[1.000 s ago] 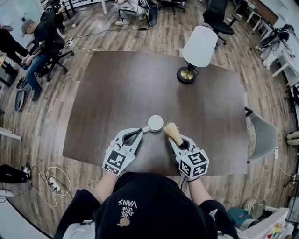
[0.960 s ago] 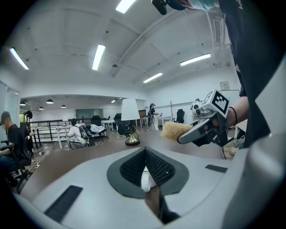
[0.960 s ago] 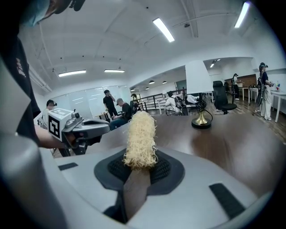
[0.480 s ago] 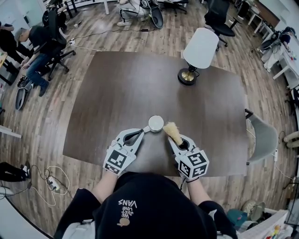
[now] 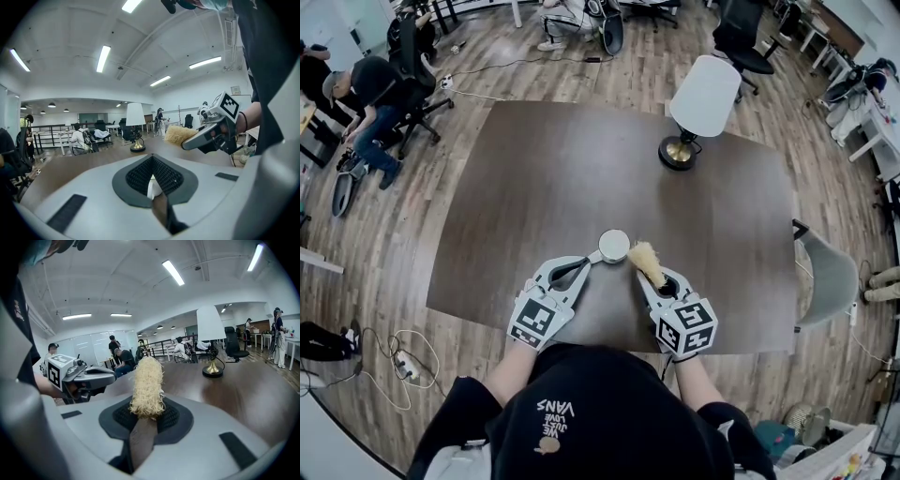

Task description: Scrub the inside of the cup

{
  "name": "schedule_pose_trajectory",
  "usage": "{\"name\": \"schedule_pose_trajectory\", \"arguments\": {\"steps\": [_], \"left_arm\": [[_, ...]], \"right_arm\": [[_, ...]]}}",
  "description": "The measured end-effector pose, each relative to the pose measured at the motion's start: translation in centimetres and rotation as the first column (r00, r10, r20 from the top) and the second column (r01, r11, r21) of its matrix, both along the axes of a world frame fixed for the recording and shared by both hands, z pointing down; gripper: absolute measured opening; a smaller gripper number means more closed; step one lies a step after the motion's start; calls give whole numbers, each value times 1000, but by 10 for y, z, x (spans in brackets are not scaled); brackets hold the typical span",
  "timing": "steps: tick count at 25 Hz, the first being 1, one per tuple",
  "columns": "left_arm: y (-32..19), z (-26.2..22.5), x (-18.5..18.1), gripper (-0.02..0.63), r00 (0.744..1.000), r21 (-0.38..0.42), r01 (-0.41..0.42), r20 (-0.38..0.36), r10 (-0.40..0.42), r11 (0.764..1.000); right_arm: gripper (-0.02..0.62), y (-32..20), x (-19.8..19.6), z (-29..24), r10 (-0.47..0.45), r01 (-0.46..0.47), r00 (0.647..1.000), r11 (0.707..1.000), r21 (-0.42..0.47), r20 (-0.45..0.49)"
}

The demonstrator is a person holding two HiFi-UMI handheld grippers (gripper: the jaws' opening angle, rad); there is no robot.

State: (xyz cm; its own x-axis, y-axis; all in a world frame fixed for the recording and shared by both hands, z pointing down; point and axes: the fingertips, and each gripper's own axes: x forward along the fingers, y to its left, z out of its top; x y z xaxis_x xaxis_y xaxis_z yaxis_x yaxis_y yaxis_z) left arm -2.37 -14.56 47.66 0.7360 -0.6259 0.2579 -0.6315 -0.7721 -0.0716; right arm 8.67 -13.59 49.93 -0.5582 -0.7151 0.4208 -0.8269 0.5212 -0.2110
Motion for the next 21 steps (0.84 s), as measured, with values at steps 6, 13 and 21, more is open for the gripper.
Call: {"name": "schedule_pose_trajectory", "arguments": {"steps": [6,13,21], "left_arm": [[1,1,0,11,1000,4,2,4,-2,1000],[-3,-1,3,9,1000,11,-3,4,3,1000],[-6,0,8,9,1000,14,-15,6,15,1000]], "right_arm": [[75,-1,-2,0,-9,9,1000,1000,2,-6],[75,-3,1,2,-9,9,1000,1000,2,-16],[75,-5,3,4,-10,10,1000,1000,1,-21]]}}
